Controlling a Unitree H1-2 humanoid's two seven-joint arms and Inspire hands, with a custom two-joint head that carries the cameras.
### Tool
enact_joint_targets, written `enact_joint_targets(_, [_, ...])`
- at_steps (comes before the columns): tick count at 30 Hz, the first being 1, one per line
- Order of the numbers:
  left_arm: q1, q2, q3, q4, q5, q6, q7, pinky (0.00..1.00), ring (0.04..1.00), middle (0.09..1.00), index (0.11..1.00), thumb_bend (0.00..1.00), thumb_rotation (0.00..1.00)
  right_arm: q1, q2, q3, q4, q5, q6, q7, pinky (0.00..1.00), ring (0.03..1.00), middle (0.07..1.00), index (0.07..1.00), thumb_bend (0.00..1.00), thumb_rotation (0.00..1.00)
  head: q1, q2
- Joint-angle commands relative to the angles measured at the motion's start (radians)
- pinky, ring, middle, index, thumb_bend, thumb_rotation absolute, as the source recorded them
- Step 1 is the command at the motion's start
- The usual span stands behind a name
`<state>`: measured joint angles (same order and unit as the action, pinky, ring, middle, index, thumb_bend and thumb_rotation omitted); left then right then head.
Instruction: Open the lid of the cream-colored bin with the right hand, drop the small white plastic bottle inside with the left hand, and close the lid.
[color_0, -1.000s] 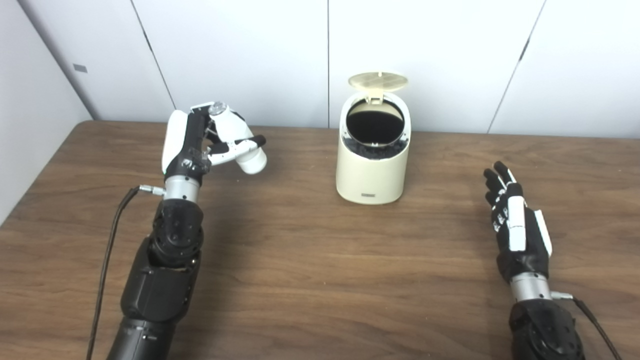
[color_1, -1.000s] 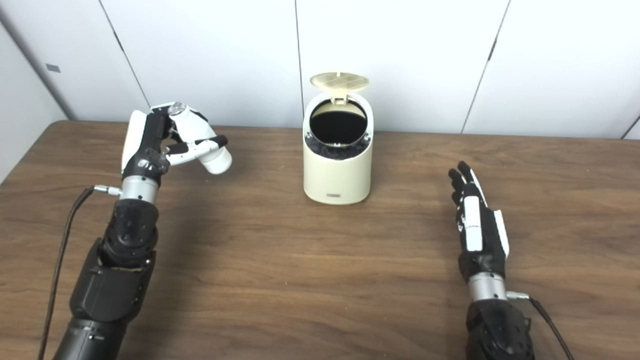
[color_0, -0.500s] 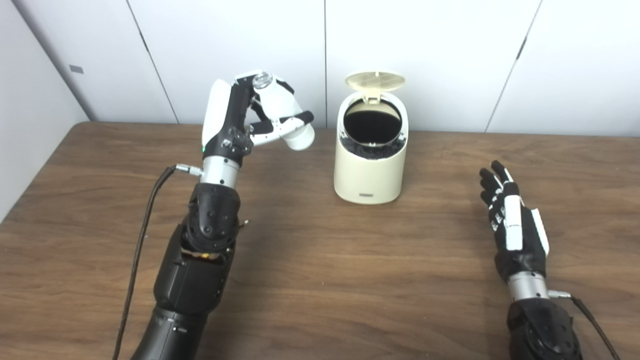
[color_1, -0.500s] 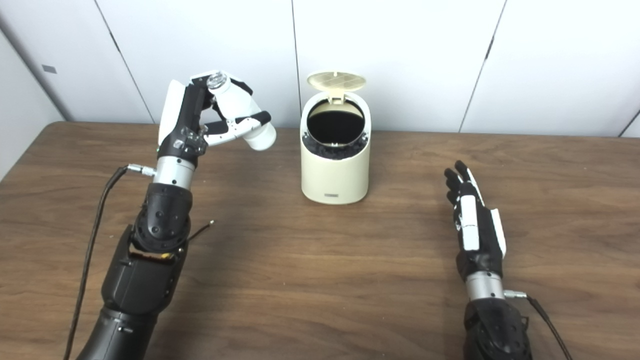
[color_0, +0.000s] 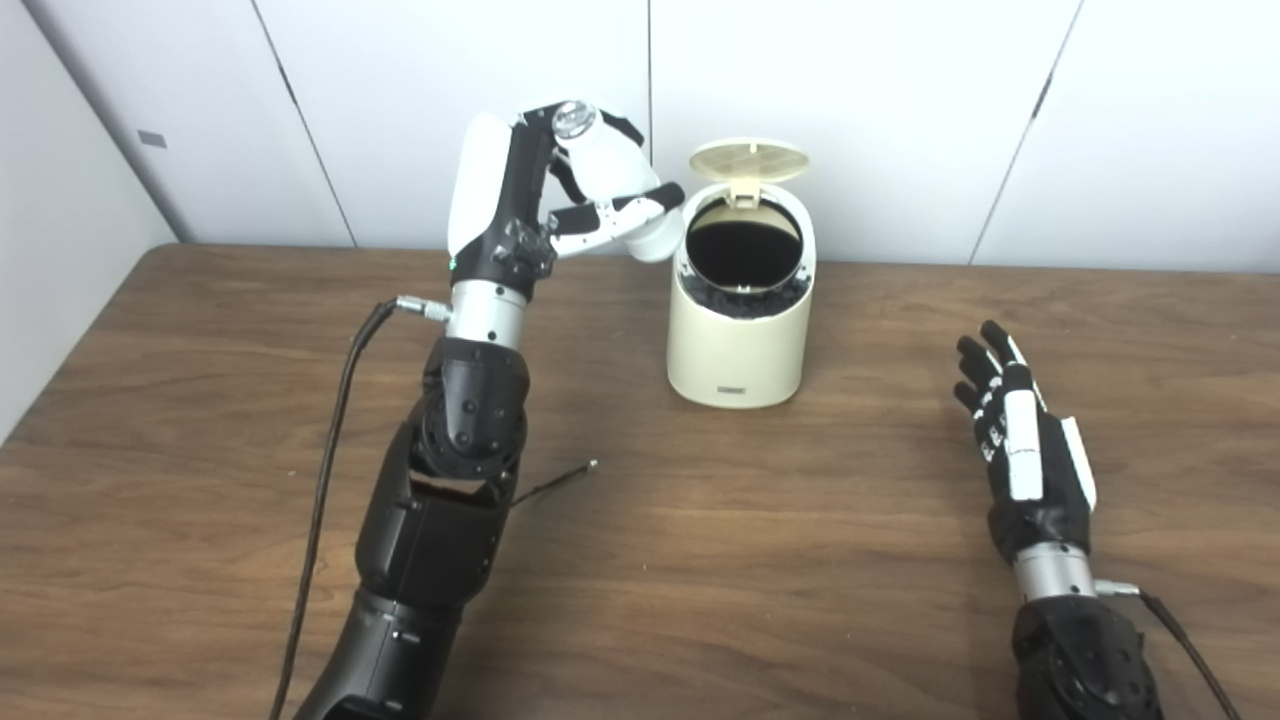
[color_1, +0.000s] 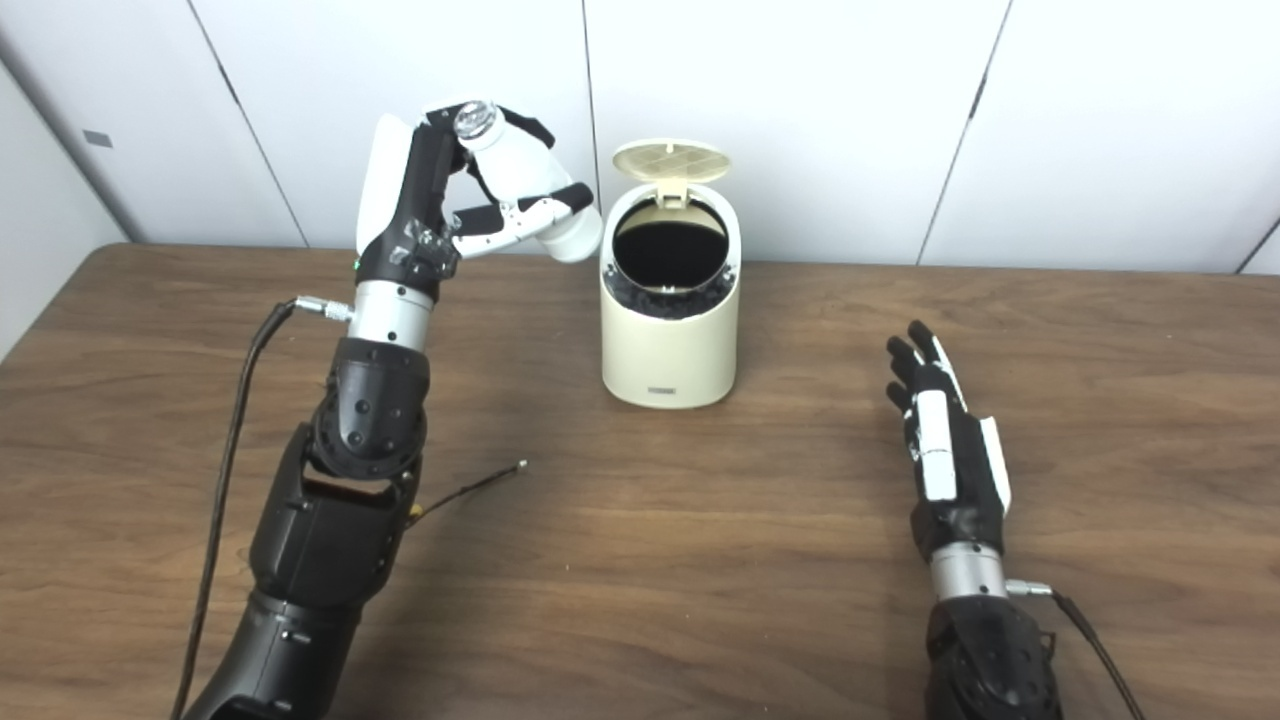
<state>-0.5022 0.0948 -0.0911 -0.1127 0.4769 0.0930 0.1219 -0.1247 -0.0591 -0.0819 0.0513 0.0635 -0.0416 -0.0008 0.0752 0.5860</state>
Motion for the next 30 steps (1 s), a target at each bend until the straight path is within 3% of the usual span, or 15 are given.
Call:
enact_joint_targets(1, [-0.066, -0.005, -0.004, -0.016, 0.014, -0.052, 0.024, 0.33, 0.434, 0.503, 0.494, 0.47, 0.00, 0.023, 0.018, 0.012, 0.036, -0.003, -0.031, 0.001, 0.92, 0.941, 0.905, 0.935, 0.55, 0.97, -0.001, -0.001])
enact_joint_targets(11, [-0.099, -0.043, -0.041, 0.080, 0.038, -0.128, 0.053, 0.36, 0.438, 0.502, 0.475, 0.48, 0.00, 0.023, 0.025, 0.013, 0.040, -0.011, -0.038, -0.005, 0.93, 0.941, 0.906, 0.937, 0.54, 0.98, -0.012, -0.010])
enact_joint_targets(23, [-0.110, -0.030, -0.099, 0.232, 0.128, -0.301, 0.129, 0.39, 0.426, 0.527, 0.498, 0.48, 0.00, 0.021, 0.028, 0.031, 0.044, -0.031, -0.029, -0.006, 0.98, 0.948, 0.912, 0.941, 0.58, 0.98, -0.028, -0.023])
enact_joint_targets(30, [-0.134, -0.016, -0.127, 0.307, 0.203, -0.382, 0.195, 0.36, 0.420, 0.521, 0.502, 0.47, 0.00, 0.019, 0.032, 0.029, 0.046, -0.031, -0.027, -0.012, 0.96, 0.942, 0.910, 0.938, 0.56, 0.98, -0.032, -0.021])
